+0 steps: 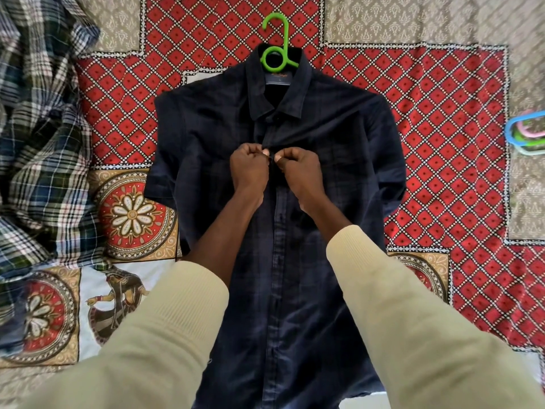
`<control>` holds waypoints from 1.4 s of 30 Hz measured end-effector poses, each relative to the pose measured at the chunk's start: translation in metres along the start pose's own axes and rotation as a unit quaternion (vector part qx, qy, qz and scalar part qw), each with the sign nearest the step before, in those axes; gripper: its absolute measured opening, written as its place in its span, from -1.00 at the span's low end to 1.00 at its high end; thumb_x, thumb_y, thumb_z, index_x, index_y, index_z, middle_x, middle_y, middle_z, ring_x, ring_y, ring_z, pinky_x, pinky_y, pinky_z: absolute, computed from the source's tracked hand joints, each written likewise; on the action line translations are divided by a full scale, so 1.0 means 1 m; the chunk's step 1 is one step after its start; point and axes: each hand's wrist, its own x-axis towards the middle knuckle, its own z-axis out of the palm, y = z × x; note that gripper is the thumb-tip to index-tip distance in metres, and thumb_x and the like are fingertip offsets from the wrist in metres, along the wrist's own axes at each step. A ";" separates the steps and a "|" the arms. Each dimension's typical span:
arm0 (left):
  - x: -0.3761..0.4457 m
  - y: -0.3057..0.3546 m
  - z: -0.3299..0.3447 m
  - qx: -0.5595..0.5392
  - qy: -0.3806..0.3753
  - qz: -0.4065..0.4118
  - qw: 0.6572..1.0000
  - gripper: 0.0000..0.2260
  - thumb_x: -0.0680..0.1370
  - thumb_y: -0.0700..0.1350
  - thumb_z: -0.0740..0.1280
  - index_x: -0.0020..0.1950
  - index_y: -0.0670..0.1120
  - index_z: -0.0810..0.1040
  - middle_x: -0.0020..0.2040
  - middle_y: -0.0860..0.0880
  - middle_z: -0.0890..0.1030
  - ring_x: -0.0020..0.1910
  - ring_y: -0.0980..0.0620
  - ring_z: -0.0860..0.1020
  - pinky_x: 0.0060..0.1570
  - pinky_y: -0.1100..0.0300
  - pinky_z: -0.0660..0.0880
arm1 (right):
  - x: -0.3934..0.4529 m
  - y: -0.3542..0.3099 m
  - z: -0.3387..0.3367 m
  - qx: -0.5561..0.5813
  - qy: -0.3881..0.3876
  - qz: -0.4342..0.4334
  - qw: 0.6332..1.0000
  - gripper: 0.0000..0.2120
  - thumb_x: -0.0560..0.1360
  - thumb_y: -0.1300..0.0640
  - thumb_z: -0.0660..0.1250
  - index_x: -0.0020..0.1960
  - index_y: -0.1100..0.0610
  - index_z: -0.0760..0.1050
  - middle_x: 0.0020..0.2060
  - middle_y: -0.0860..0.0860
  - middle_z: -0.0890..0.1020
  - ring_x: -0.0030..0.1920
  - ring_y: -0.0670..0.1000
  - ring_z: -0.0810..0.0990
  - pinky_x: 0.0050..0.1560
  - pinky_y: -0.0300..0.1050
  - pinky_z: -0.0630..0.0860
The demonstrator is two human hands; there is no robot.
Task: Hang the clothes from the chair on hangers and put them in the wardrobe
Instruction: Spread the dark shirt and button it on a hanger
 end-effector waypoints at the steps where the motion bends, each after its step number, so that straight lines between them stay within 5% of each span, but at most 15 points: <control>1: -0.001 0.000 0.000 0.001 0.001 0.002 1.000 -0.85 0.54 -0.33 0.31 0.02 -0.11 0.51 -0.27 -0.01 0.58 -0.33 0.12 0.51 -0.33 0.24 0.49 | 0.000 -0.001 0.000 0.012 0.002 0.008 1.000 -0.89 0.52 0.25 0.34 -0.16 0.13 0.61 -0.31 -0.04 0.63 -0.30 -0.14 0.53 -0.27 -0.26 0.46; 6: -0.003 -0.001 -0.004 -0.009 -0.024 0.024 0.999 -0.69 0.52 -0.36 0.31 0.17 -0.08 0.36 -0.23 0.01 0.55 -0.34 0.16 0.47 -0.36 0.36 0.45 | -0.002 -0.005 -0.004 0.053 0.011 0.021 0.998 -0.86 0.51 0.15 0.41 -0.21 0.17 0.59 -0.28 0.01 0.64 -0.27 -0.08 0.54 -0.20 -0.18 0.50; 9: -0.002 -0.005 -0.007 0.084 -0.037 0.100 0.991 -0.71 0.52 -0.31 0.35 0.13 -0.03 0.39 -0.19 0.02 0.58 -0.26 0.16 0.52 -0.26 0.33 0.49 | -0.001 -0.005 -0.007 0.052 0.030 -0.012 0.998 -0.91 0.48 0.18 0.44 -0.18 0.17 0.61 -0.26 0.01 0.67 -0.25 -0.09 0.59 -0.15 -0.15 0.57; 12: -0.002 -0.005 -0.008 0.141 -0.049 0.142 0.979 -0.72 0.51 -0.29 0.38 0.12 -0.03 0.40 -0.14 0.03 0.61 -0.21 0.19 0.55 -0.27 0.44 0.45 | 0.001 -0.005 -0.007 -0.108 0.047 -0.108 0.987 -0.93 0.49 0.22 0.40 -0.14 0.18 0.65 -0.18 0.01 0.66 -0.16 -0.06 0.62 -0.09 -0.10 0.59; 16: 0.001 -0.004 -0.009 0.142 -0.057 0.149 0.977 -0.71 0.50 -0.27 0.41 0.11 -0.03 0.40 -0.12 0.02 0.63 -0.19 0.20 0.57 -0.25 0.42 0.47 | -0.002 -0.007 -0.003 -0.336 0.028 -0.204 0.919 -0.84 0.55 0.27 0.25 -0.11 0.27 0.58 -0.04 0.10 0.56 -0.15 0.09 0.55 -0.16 -0.01 0.49; 23: 0.006 0.003 -0.006 0.053 -0.081 0.025 0.995 -0.70 0.46 -0.31 0.39 0.03 0.01 0.39 -0.16 -0.08 0.61 -0.26 0.09 0.53 -0.28 0.20 0.49 | 0.000 -0.001 -0.004 -0.275 0.091 -0.221 0.931 -0.87 0.48 0.36 0.24 -0.13 0.26 0.57 -0.08 0.07 0.59 -0.16 0.05 0.54 -0.16 -0.02 0.48; 28: 0.009 0.017 -0.003 0.096 -0.082 -0.010 0.992 -0.81 0.45 -0.32 0.32 -0.05 -0.06 0.46 -0.21 -0.11 0.61 -0.33 0.05 0.52 -0.38 0.18 0.45 | 0.003 0.001 -0.003 -0.398 0.055 -0.326 0.856 -0.94 0.45 0.37 0.26 -0.13 0.29 0.50 -0.08 0.17 0.54 -0.13 0.14 0.52 -0.26 -0.13 0.33; 30: 0.009 0.019 -0.005 0.126 -0.100 -0.002 0.987 -0.97 0.49 -0.26 0.35 -0.09 -0.17 0.56 -0.22 -0.11 0.64 -0.31 0.05 0.55 -0.33 0.18 0.48 | 0.005 0.001 -0.002 -0.374 0.057 -0.294 0.878 -0.94 0.48 0.36 0.24 -0.09 0.28 0.47 -0.05 0.17 0.52 -0.14 0.13 0.48 -0.23 -0.11 0.33; 33: 0.011 0.016 -0.007 0.130 -0.125 -0.014 0.984 -0.82 0.49 -0.19 0.43 -0.05 -0.32 0.62 -0.25 -0.13 0.60 -0.29 0.03 0.51 -0.32 0.22 0.45 | 0.003 -0.004 -0.002 -0.277 0.061 -0.208 0.936 -0.93 0.51 0.33 0.20 -0.08 0.25 0.46 -0.08 0.08 0.50 -0.17 0.03 0.45 -0.19 -0.12 0.34; 37: 0.010 0.011 -0.012 0.096 -0.132 0.019 0.986 -0.92 0.54 -0.19 0.42 -0.12 -0.20 0.62 -0.28 -0.06 0.63 -0.30 0.09 0.54 -0.29 0.25 0.48 | 0.008 -0.009 -0.001 -0.131 0.056 -0.098 0.985 -0.85 0.49 0.35 0.22 -0.15 0.17 0.52 -0.20 0.00 0.58 -0.20 -0.06 0.51 -0.24 -0.27 0.41; 42: 0.013 0.004 -0.018 0.101 -0.136 0.078 0.982 -0.91 0.57 -0.16 0.39 -0.12 -0.14 0.64 -0.27 -0.04 0.66 -0.29 0.13 0.58 -0.26 0.30 0.49 | 0.021 -0.013 -0.006 -0.031 -0.014 -0.012 0.999 -0.80 0.55 0.30 0.26 -0.23 0.14 0.49 -0.37 0.06 0.52 -0.31 0.02 0.45 -0.29 -0.09 0.39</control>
